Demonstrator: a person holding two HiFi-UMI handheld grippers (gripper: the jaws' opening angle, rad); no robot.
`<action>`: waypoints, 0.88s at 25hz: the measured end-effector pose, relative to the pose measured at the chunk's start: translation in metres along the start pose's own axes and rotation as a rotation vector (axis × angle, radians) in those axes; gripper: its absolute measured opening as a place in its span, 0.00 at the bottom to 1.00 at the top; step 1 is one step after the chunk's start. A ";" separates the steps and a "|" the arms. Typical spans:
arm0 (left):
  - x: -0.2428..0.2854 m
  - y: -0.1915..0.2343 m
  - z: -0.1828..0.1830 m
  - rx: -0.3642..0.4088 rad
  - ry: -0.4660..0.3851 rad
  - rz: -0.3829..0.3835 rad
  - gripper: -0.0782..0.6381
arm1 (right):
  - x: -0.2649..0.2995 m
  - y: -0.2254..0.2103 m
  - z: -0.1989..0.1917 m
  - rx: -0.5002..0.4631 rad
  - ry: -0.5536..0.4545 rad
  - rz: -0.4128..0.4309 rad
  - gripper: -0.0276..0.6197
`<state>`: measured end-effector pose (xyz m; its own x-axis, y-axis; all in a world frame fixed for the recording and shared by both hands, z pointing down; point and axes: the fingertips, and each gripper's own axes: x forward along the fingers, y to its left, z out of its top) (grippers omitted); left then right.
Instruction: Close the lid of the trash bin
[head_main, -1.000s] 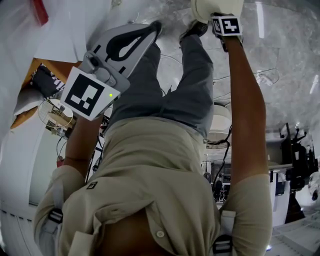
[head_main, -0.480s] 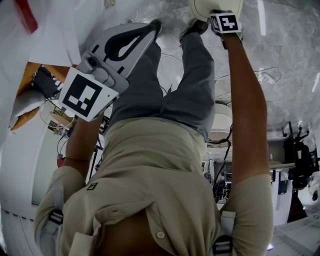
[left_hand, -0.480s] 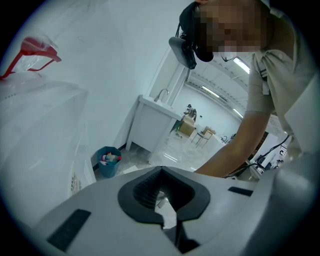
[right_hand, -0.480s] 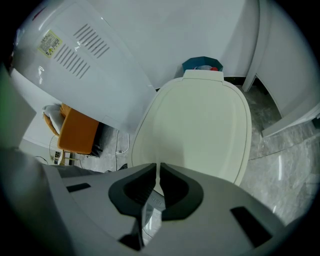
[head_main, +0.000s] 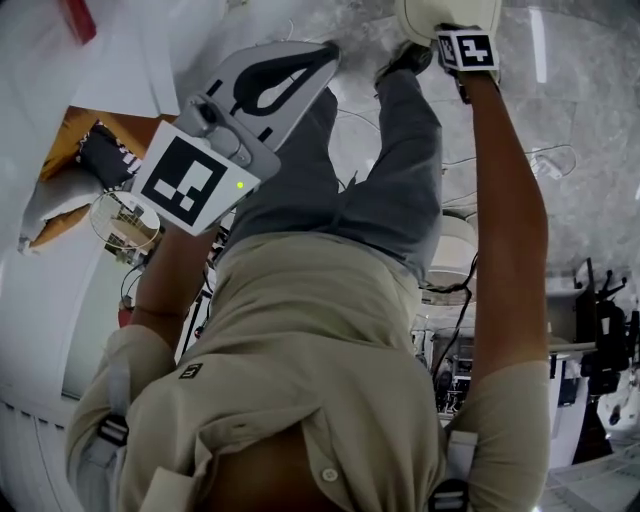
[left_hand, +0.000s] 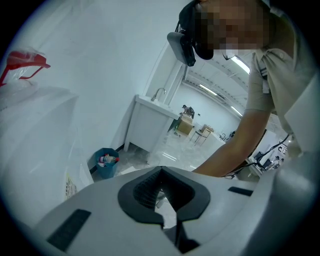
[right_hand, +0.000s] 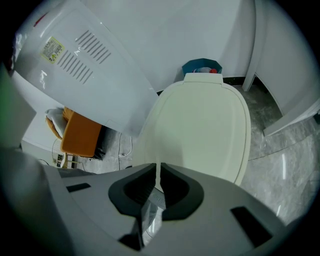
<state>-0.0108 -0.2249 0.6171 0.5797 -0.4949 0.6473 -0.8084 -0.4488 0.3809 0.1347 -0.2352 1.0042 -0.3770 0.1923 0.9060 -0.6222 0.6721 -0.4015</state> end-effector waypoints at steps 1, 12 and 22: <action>-0.001 -0.003 0.001 0.002 0.003 -0.002 0.13 | -0.004 0.001 0.002 -0.005 -0.008 0.000 0.10; -0.020 -0.032 0.033 0.028 -0.033 -0.053 0.13 | -0.085 0.004 0.034 -0.022 -0.131 -0.057 0.10; -0.089 -0.058 0.084 0.126 -0.158 -0.072 0.13 | -0.196 0.051 0.065 -0.029 -0.310 -0.157 0.10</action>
<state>-0.0071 -0.2175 0.4815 0.6520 -0.5645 0.5062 -0.7512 -0.5716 0.3302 0.1317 -0.2852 0.7970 -0.4715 -0.1387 0.8709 -0.6709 0.6974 -0.2522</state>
